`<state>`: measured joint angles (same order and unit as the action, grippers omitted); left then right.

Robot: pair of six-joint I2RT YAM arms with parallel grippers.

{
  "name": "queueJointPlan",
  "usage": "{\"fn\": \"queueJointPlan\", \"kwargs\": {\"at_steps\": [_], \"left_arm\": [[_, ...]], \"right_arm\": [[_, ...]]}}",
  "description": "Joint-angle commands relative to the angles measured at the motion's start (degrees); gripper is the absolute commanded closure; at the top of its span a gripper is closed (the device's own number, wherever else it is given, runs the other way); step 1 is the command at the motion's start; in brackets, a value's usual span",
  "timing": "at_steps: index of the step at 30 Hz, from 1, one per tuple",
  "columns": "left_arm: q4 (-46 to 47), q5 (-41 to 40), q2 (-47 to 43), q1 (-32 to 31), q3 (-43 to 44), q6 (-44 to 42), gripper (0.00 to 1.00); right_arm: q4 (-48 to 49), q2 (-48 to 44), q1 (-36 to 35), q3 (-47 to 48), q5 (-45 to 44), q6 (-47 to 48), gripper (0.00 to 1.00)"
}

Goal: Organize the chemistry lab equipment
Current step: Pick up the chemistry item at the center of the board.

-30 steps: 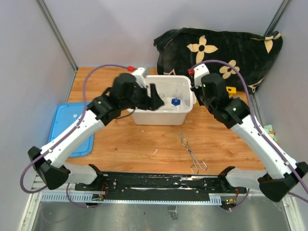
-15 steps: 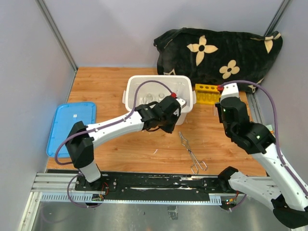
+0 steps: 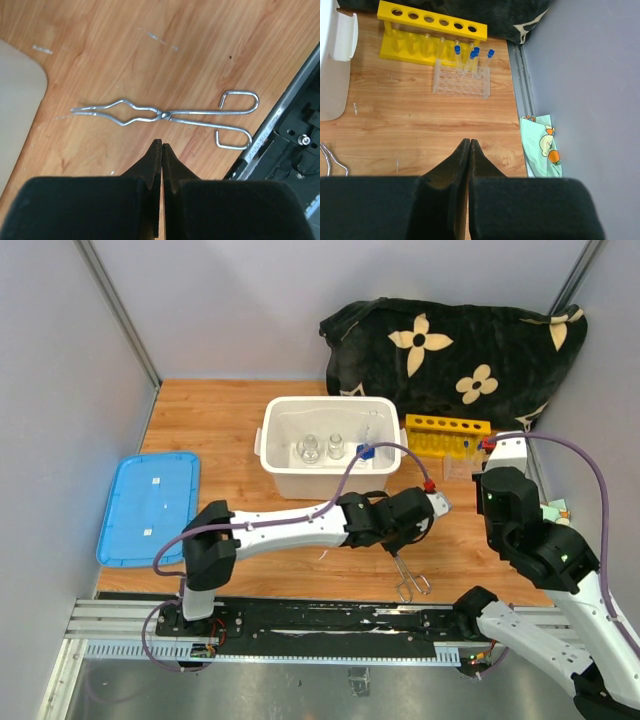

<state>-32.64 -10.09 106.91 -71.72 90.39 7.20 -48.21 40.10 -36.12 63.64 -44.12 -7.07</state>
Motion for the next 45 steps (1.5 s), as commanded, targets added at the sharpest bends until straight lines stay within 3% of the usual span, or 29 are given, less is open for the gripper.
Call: {"fn": "queueJointPlan", "kwargs": {"at_steps": [1,11,22,33,42,45], "left_arm": [[1.60,-3.19,6.37,-0.62,5.15,-3.50,1.00],[-0.79,-5.46,20.72,-0.52,14.31,-2.17,1.00],[-5.27,-12.50,24.64,-0.35,12.31,-1.48,1.00],[-8.14,-14.76,17.34,-0.37,-2.03,2.30,1.00],[-10.06,-10.41,11.31,-0.35,-4.97,7.83,1.00],[-10.41,-13.47,7.95,-0.35,-7.10,11.17,0.98]], "right_arm": [[-0.95,-1.81,1.21,-0.26,-2.75,-1.36,0.99],[-0.84,-4.41,1.21,0.42,-2.66,-1.14,0.99],[0.02,-6.31,1.22,-0.96,-1.49,-0.78,0.99],[0.21,-7.02,1.15,-2.34,-0.56,-0.85,0.99],[0.73,-5.42,1.17,-1.95,1.66,-0.81,0.99],[0.90,-4.81,1.22,-1.79,2.63,-0.75,1.00]]}}
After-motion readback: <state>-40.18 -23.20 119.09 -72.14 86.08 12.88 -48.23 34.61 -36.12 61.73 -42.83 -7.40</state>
